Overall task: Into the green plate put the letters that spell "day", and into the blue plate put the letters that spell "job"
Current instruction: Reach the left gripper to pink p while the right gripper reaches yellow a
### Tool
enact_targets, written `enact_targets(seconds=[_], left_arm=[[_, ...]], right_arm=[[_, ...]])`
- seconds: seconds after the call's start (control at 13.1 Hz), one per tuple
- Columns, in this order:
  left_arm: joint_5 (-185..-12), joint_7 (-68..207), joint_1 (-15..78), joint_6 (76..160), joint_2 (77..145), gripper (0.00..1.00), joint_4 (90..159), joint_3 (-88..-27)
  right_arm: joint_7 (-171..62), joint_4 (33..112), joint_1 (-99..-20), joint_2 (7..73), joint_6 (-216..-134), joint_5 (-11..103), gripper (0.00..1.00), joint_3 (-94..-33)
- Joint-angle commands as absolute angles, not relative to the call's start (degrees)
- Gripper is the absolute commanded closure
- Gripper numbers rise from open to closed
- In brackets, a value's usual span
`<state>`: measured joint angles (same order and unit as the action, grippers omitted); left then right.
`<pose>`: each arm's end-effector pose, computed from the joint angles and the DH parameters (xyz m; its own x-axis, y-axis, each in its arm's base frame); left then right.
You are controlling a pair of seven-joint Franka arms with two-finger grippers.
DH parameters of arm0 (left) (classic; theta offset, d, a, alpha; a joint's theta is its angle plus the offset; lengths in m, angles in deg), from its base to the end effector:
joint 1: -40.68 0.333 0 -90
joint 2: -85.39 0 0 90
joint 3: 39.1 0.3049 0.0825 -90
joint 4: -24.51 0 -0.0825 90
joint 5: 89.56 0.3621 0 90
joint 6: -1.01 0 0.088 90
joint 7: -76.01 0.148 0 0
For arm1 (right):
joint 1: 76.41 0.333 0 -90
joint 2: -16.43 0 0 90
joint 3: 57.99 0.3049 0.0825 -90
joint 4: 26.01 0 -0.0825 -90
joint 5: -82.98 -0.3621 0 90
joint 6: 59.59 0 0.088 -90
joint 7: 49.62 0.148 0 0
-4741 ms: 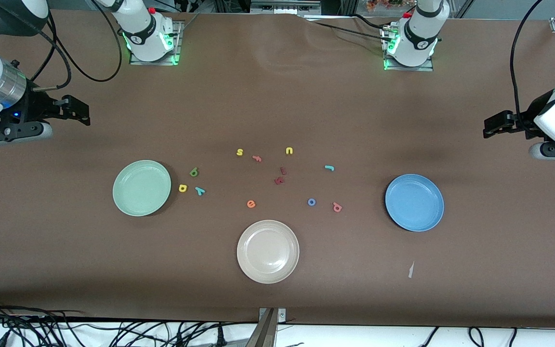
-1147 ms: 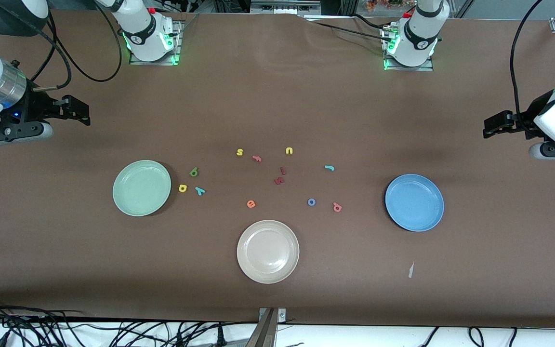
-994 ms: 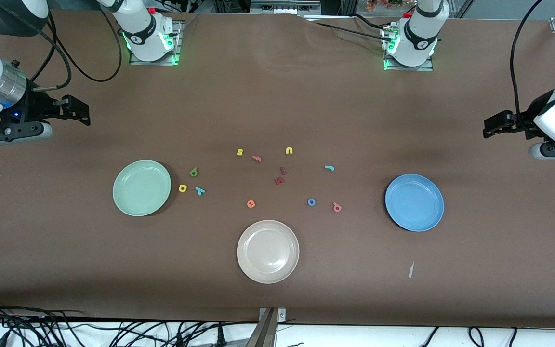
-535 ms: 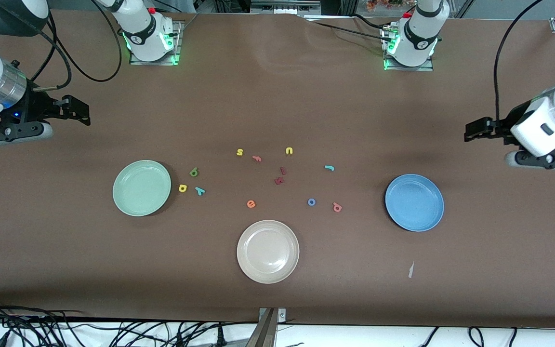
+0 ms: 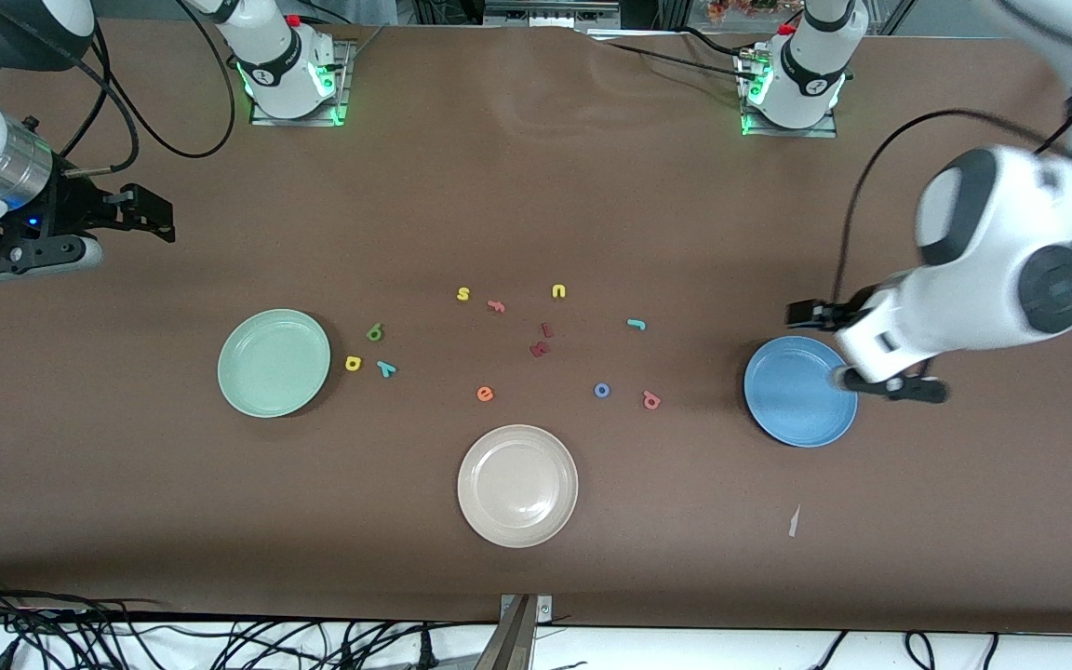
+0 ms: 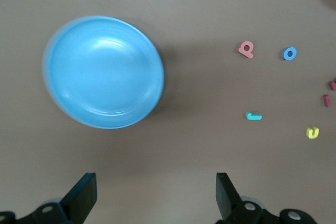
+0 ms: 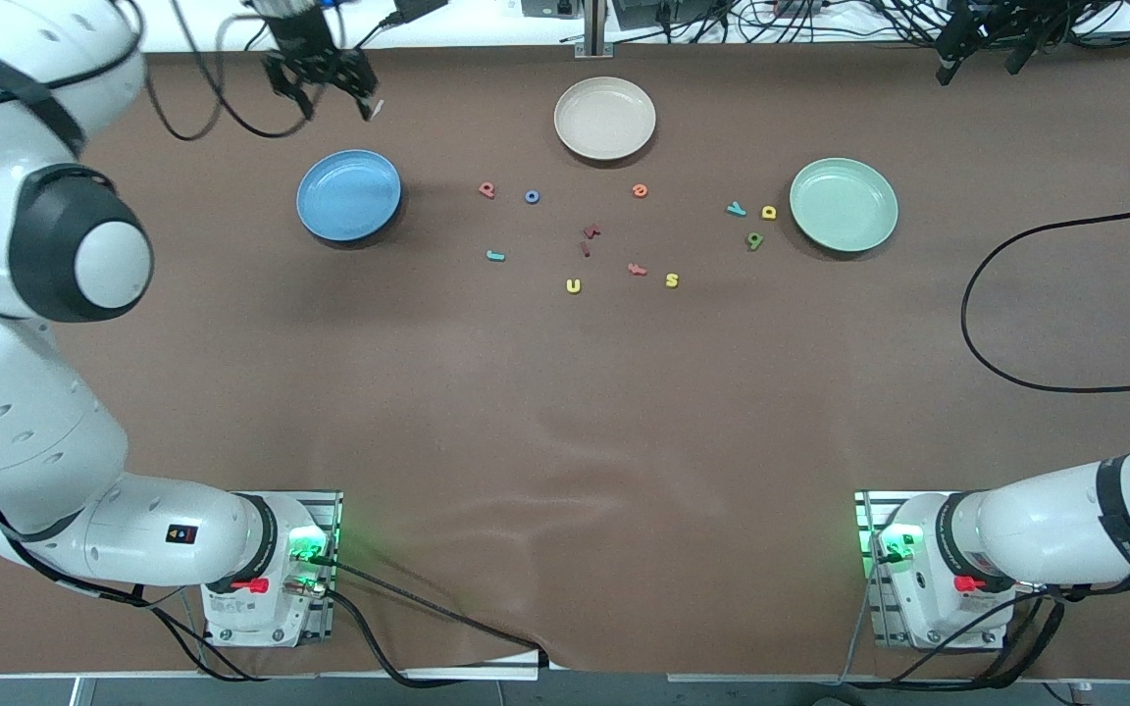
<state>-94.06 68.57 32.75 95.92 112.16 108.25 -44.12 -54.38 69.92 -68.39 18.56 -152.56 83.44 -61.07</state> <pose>0.6073 -0.1441 0.3540 0.9564 -0.0827 -0.2801 -0.0635 -0.9950 0.0771 0.5364 0.0456 0.5103 0.9817 0.1684 -0.0892 0.1693 -0.9856 0.0026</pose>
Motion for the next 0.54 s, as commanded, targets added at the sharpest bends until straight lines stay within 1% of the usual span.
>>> enact_targets(seconds=[0.0, 0.15, 0.31, 0.46], left_arm=[[-95.1, 57.9, 29.6, 98.5, 117.5, 0.00, 105.7, -43.8], [-99.3, 53.1, 28.0, 101.8, 120.9, 0.00, 103.8, -43.9], [-103.1, 44.9, 27.9, 103.0, 124.5, 0.03, 100.7, -43.9], [-102.9, 38.5, 27.4, 107.8, 125.5, 0.03, 100.8, -43.9]], right_arm=[[-54.4, 69.9, -68.3, 18.9, -153.4, 81.8, 0.00, -60.9], [-54.4, 69.4, -68.3, 19.9, -154.1, 80.2, 0.00, -60.9], [-54.4, 69.3, -67.6, 21.2, -155.5, 80.0, 0.00, -60.7], [-54.4, 69.0, -67.2, 23.0, -157.1, 79.9, 0.00, -60.7]])
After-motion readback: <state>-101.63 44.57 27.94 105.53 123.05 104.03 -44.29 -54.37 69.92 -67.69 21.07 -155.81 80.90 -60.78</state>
